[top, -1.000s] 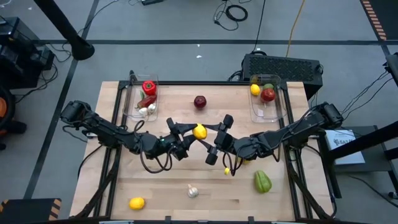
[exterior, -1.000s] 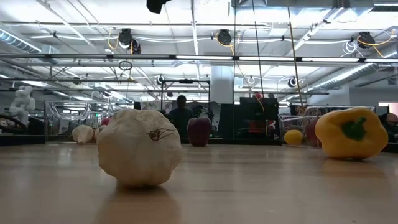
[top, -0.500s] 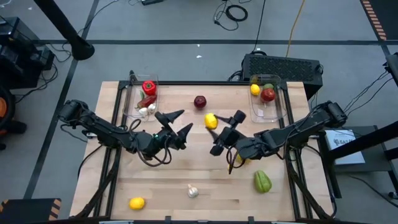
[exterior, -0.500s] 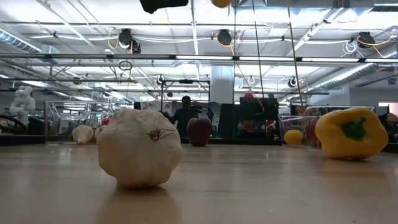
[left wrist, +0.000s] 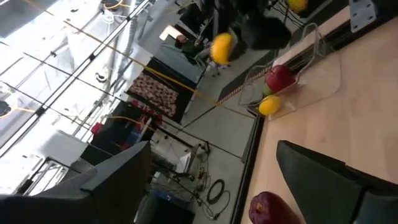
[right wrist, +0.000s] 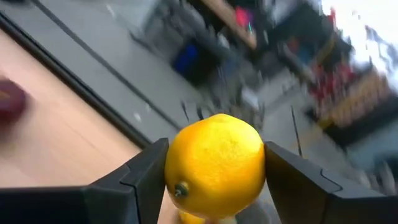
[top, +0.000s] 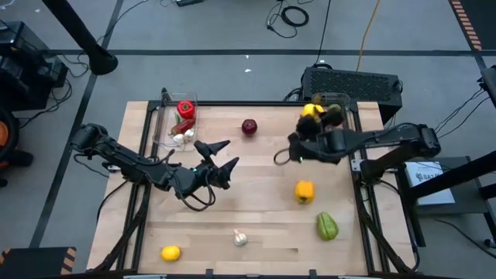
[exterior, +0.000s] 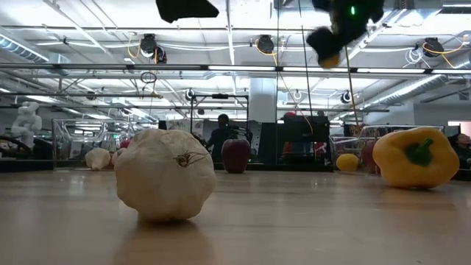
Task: Sort produce into baskets
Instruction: Put the top lemon into the right transparent bin, then put the lemon into the right transparent bin
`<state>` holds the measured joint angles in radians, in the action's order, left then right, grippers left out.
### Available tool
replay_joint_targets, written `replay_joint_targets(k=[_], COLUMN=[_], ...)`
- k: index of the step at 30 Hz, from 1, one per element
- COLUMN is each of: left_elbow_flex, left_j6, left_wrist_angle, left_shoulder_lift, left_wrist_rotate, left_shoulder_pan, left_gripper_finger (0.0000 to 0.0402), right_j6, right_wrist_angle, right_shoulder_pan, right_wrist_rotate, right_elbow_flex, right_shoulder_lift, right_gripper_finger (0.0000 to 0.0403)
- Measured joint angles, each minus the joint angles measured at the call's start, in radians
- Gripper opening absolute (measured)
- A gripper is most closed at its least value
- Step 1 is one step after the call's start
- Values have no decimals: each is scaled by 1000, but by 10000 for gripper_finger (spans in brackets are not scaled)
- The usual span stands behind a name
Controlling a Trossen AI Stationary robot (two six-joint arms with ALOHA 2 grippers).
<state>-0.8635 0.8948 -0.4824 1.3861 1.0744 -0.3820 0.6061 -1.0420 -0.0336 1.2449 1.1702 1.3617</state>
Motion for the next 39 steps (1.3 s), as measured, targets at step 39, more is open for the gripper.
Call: replay_joint_targets(k=[39], left_elbow_flex=[0], left_j6=[-417], left_wrist_angle=[278], left_shoulder_lift=[0], left_wrist_rotate=[-412], left_shoulder_pan=[120], left_gripper_finger=[351], right_j6=[34], right_wrist_angle=[334], right_shoulder_pan=[256], right_wrist_rotate=[-205], right_elbow_flex=[-333], right_shoulder_lift=[-78], right_gripper_finger=[283])
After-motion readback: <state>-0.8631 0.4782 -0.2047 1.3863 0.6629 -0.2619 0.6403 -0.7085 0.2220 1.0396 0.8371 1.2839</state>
